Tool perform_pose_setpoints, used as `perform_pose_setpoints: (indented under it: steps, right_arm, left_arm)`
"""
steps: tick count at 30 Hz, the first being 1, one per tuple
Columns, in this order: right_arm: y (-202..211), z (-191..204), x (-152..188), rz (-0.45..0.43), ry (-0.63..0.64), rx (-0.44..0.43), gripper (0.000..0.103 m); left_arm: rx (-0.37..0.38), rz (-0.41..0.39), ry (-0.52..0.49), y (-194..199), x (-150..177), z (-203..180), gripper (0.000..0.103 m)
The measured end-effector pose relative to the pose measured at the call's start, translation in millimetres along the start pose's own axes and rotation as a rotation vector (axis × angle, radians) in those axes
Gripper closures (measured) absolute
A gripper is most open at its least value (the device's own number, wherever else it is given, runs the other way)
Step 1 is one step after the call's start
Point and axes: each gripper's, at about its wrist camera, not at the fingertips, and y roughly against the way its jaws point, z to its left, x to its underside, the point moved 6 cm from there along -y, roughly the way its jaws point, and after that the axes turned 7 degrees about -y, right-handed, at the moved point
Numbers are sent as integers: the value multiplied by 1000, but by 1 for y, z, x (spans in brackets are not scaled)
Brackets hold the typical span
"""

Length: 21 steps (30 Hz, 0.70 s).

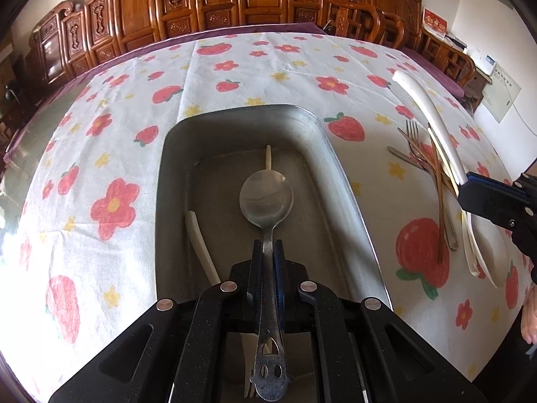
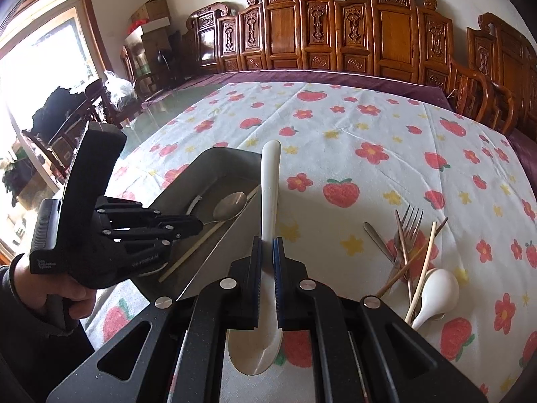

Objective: Organize utensils
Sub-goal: 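Carry the metal spoon into the tray and release with left tool while right carries white spoon, then lower the white plastic spoon into the metal tray and open the right tool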

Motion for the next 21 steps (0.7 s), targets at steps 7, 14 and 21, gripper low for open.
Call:
perform_pose_setpoints:
  steps: [7,14,21]
  right_arm:
    - [-6,15,-2,18,8,8,95]
    - [-19,35,-4,35,7,-7,95]
    - [-38,59,-5,58,-5,-27,95]
  left_arm:
    - [9,-85,29,28,-8,10,97]
    - [5,-159,62,58,-7,34,97]
    - [-23,-196,79,74,-6,53,97]
